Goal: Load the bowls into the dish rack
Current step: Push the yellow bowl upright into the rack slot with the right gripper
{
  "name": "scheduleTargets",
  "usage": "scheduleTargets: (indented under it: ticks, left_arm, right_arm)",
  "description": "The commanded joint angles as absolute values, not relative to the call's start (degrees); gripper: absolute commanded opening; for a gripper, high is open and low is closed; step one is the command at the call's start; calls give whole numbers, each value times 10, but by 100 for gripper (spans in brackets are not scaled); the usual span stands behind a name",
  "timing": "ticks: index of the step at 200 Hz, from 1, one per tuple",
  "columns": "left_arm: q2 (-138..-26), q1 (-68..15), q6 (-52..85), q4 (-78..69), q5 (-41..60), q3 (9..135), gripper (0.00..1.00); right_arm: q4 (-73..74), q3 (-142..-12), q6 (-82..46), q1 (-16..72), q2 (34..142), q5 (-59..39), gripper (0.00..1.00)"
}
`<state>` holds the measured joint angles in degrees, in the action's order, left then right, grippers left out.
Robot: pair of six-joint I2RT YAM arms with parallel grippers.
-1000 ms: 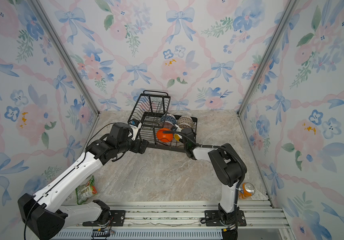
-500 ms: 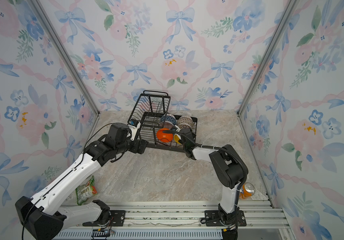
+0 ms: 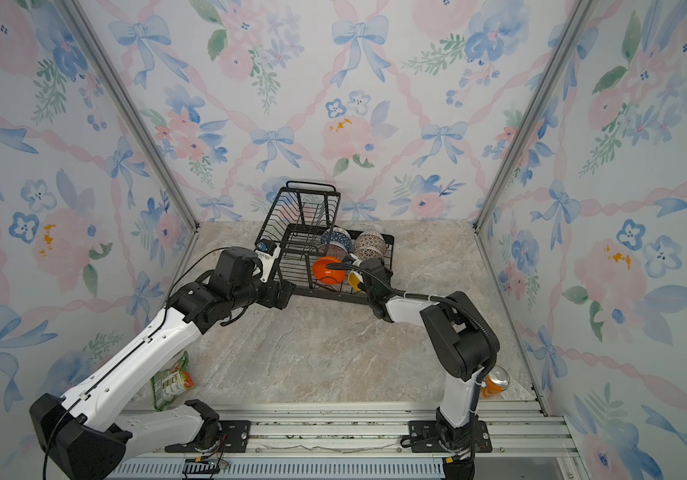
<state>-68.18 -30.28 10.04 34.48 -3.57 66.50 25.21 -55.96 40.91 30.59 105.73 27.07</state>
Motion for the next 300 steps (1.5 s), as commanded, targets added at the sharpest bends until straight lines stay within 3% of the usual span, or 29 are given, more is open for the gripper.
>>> scheduleTargets:
  ticks: [1, 114, 213, 300]
  left_arm:
    - [-675, -299, 94, 351, -35, 659, 98]
    - [-676, -299, 94, 349, -38, 652, 98]
    - [-679, -299, 96, 349, -39, 651, 98]
    - [-679, -299, 92, 348, -39, 656, 98]
  right_arm:
    - [144, -541, 400, 313, 1078, 237, 6]
    - [84, -566, 369, 308, 1078, 221, 26]
    - [62, -578, 357, 306, 1033, 232, 57]
    - [29, -587, 354, 304, 994, 194, 70]
